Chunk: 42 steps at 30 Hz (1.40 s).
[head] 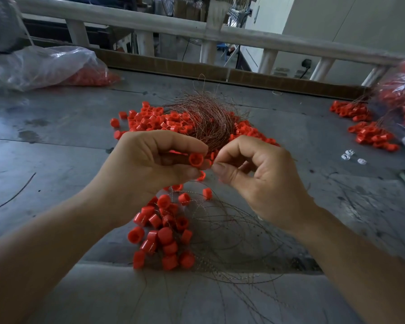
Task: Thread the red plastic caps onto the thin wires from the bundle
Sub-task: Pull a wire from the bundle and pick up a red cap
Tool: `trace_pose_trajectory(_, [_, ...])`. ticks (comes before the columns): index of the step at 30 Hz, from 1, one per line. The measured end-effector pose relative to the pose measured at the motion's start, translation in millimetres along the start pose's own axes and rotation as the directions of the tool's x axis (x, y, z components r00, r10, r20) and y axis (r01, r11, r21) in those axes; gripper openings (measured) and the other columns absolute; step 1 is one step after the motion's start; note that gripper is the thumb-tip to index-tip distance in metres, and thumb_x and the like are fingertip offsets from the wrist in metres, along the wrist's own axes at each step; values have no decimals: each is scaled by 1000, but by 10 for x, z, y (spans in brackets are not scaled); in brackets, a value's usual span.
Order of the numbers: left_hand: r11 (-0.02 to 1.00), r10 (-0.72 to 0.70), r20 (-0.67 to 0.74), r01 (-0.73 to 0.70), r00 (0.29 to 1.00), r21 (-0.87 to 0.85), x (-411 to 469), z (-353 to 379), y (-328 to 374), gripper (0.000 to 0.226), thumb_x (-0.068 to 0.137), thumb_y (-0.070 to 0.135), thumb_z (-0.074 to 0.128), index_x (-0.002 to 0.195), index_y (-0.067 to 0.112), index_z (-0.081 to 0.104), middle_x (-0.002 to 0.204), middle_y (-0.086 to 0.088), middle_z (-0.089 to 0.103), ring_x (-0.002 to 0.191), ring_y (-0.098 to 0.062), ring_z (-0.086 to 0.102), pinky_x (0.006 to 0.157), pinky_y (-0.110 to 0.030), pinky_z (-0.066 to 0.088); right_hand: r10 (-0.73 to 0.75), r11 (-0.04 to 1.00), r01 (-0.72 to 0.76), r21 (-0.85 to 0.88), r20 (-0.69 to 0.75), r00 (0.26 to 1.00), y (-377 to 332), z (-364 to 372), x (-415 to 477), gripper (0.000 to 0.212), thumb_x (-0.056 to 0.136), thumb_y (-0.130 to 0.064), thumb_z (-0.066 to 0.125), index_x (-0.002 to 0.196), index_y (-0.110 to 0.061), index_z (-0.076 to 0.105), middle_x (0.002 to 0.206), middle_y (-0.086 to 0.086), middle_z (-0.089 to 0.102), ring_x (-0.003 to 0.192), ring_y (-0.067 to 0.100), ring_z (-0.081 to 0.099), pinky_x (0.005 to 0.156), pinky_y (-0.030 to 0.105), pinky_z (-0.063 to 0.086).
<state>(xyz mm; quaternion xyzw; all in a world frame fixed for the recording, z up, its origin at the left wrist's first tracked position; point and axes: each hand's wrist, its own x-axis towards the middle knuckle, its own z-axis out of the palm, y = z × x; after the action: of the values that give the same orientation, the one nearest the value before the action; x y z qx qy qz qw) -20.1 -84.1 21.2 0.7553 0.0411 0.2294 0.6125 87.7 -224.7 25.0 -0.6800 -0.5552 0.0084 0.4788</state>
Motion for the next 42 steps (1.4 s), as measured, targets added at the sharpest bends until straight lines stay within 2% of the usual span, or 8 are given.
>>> trace_pose_trajectory(7, [998, -21, 12, 22, 1000, -64, -9, 0, 30, 42, 46, 28, 71, 89, 27, 73, 84, 0, 74, 81, -15, 70, 70, -17, 54, 13, 1000, -13, -8, -27, 1000, -5, -50, 2, 12, 79, -15, 62, 71, -23, 58, 64, -17, 56, 62, 3, 55, 54, 14, 42])
trace_pose_trajectory(12, [980, -31, 63, 43, 998, -196, -7, -16, 36, 38, 61, 11, 61, 94, 25, 71, 93, 0, 73, 90, -15, 69, 74, -16, 52, 48, 999, -48, 6, -55, 997, -11, -76, 12, 14, 79, -17, 61, 70, -27, 56, 62, -14, 56, 58, 1, 51, 52, 11, 38])
trace_pose_trajectory(16, [980, -29, 75, 43, 997, -194, -5, -5, 34, 35, 66, 7, 66, 95, 25, 71, 94, 0, 73, 91, -15, 69, 74, -16, 52, 50, 999, -50, 1, -55, 997, -15, -82, 5, 15, 78, -17, 61, 69, -28, 56, 62, -15, 54, 58, 0, 51, 52, 10, 38])
trace_pose_trajectory(21, [983, -34, 66, 45, 997, -179, -16, -38, 42, 36, 59, 15, 62, 91, 28, 73, 93, 2, 73, 91, -14, 69, 75, -17, 52, 65, 998, -65, 10, -51, 997, -12, -77, 6, 13, 78, -18, 61, 69, -28, 57, 61, -16, 54, 58, -1, 51, 53, 10, 38])
trace_pose_trajectory(28, [936, -66, 95, 94, 993, -340, 3, -33, 51, 31, 54, 2, 70, 82, 15, 75, 84, -4, 74, 80, -14, 70, 67, -18, 54, 95, 995, -93, 45, -45, 994, -11, -84, -2, 13, 78, -17, 59, 69, -26, 60, 59, -22, 56, 53, -2, 50, 51, 9, 36])
trace_pose_trajectory(38, [904, -28, 219, 118, 975, -412, -18, -19, 3, 22, 59, 12, 70, 80, 18, 75, 85, -7, 73, 78, -14, 70, 64, -17, 54, 145, 984, -150, 91, 61, 988, -8, -57, -1, 17, 80, -7, 67, 72, -21, 64, 59, -9, 62, 53, 8, 55, 49, 20, 44])
trace_pose_trajectory(40, [943, -25, 228, 99, 973, -317, -17, -22, -21, 28, 57, 33, 80, 84, 26, 74, 89, -2, 73, 82, -11, 69, 67, -17, 53, 142, 985, -149, 89, 83, 986, -1, -23, -4, 17, 79, -6, 67, 74, -21, 64, 63, -2, 64, 56, 17, 58, 51, 27, 48])
trace_pose_trajectory(42, [960, -40, 226, 100, 973, -261, -14, -27, -40, 40, 51, 49, 82, 86, 32, 73, 92, 3, 73, 85, -9, 69, 69, -16, 53, 145, 986, -151, 75, 83, 986, 15, -14, 2, 14, 79, -9, 67, 74, -22, 64, 63, -3, 64, 56, 13, 59, 52, 25, 49])
